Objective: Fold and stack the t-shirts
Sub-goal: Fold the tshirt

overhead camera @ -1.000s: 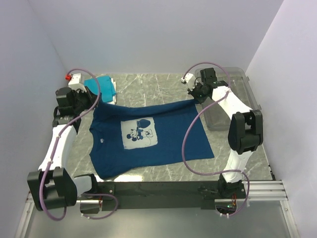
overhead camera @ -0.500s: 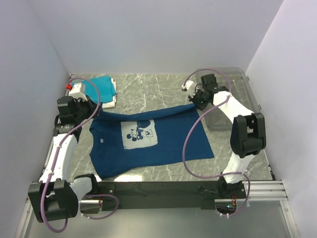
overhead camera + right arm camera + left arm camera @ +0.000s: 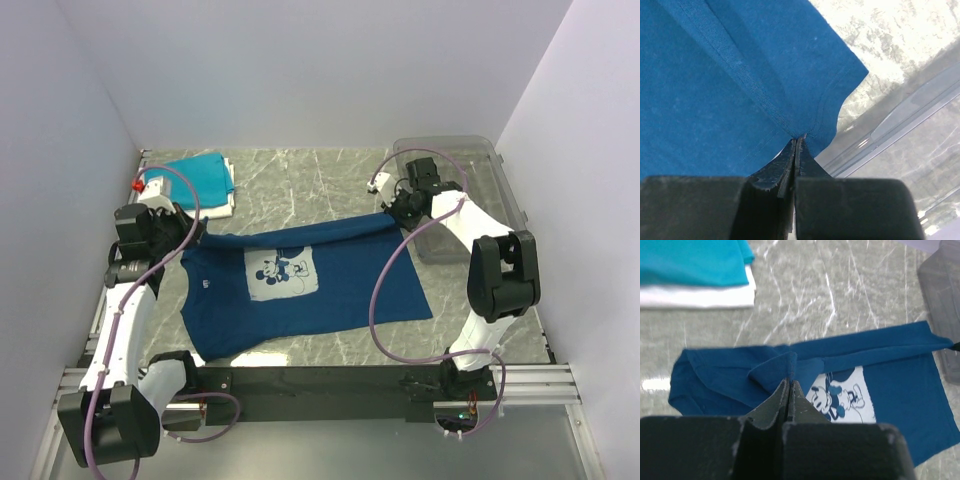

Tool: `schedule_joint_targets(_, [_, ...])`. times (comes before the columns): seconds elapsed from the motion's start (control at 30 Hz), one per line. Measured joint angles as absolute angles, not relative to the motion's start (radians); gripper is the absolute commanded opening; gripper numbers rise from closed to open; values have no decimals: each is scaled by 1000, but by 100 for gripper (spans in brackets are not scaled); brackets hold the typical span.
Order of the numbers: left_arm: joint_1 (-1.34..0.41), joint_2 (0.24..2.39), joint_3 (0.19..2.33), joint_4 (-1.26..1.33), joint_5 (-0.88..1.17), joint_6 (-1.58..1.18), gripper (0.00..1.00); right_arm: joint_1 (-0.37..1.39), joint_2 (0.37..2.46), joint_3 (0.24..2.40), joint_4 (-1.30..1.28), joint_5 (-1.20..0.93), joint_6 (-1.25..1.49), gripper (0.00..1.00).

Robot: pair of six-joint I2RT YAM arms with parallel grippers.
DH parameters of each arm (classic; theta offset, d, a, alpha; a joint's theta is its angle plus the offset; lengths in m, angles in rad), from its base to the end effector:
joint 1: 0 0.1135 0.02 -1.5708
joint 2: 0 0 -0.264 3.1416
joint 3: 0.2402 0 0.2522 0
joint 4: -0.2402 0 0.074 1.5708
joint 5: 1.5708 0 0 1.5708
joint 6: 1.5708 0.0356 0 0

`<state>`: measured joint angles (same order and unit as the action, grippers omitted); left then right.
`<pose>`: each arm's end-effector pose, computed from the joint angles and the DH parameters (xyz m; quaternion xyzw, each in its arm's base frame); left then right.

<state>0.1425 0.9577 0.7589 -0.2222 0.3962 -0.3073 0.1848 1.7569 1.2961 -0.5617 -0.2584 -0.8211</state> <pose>0.2173 0.0173 0.2962 -0.0792 0.8260 -0.2085 0.5177 0.3635 0.0772 0.2252 -0.4907 0.8196 0.0338 0.2938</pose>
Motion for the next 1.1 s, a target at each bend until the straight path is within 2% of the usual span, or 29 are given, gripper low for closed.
schedule_joint_targets(1.1, [142, 892, 725, -364, 376, -339, 1, 184, 1719, 1203, -587, -289, -899, 0])
